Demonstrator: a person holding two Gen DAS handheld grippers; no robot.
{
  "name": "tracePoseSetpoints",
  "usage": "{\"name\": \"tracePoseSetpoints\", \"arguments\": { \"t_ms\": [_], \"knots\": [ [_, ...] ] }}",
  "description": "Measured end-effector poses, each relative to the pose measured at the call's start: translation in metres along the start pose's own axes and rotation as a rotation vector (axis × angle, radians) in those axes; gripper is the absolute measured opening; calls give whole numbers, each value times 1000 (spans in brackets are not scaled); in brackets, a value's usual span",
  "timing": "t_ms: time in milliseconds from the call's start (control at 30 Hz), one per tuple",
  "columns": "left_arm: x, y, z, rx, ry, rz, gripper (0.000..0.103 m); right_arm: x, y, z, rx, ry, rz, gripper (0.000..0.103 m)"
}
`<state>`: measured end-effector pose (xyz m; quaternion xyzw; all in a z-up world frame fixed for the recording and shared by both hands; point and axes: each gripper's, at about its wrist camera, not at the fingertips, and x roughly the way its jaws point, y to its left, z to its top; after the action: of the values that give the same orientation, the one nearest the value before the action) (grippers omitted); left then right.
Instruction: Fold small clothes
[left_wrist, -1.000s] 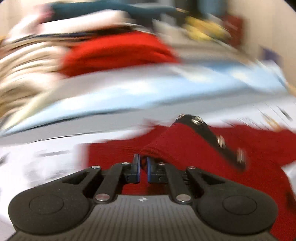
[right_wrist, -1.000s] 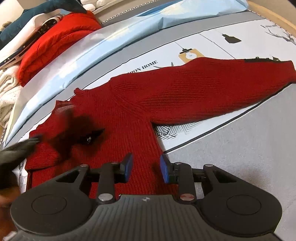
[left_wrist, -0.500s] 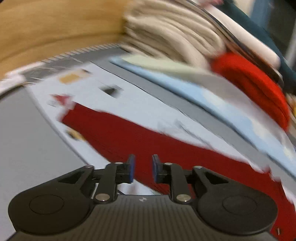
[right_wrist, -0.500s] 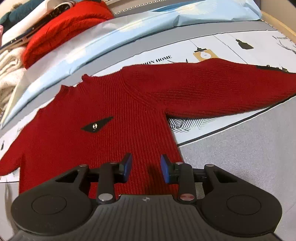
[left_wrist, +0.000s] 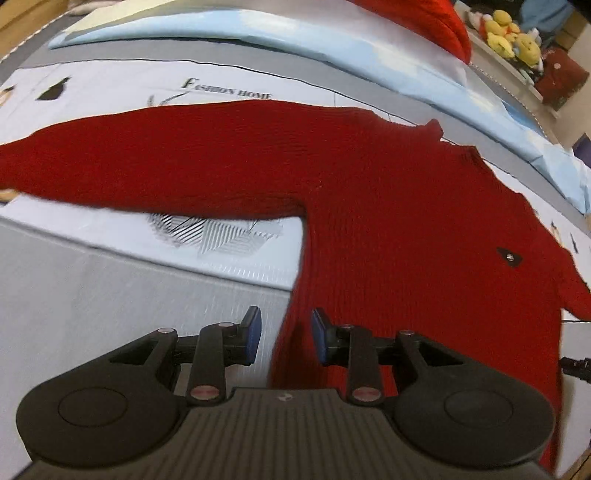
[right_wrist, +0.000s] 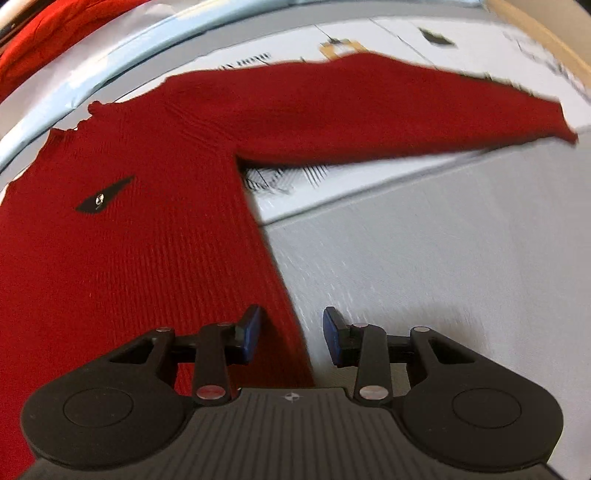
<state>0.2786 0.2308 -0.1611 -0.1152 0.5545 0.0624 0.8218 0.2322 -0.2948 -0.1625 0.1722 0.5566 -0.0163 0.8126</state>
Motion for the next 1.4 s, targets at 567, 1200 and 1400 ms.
{"name": "tracePoseSetpoints", "arguments": {
  "t_ms": [567,1200,1400],
  "knots": [
    [-75,48,-144,-14,177,46,33,-95,-65,-102,41,15,48,39],
    [-50,44,-158,116,244,6,32,-57,-50,-130,-125,153,11,23],
    [-60,40,-162,172,235,-32,6,-82,-72,-119,-36,65,75,7]
  ]
}}
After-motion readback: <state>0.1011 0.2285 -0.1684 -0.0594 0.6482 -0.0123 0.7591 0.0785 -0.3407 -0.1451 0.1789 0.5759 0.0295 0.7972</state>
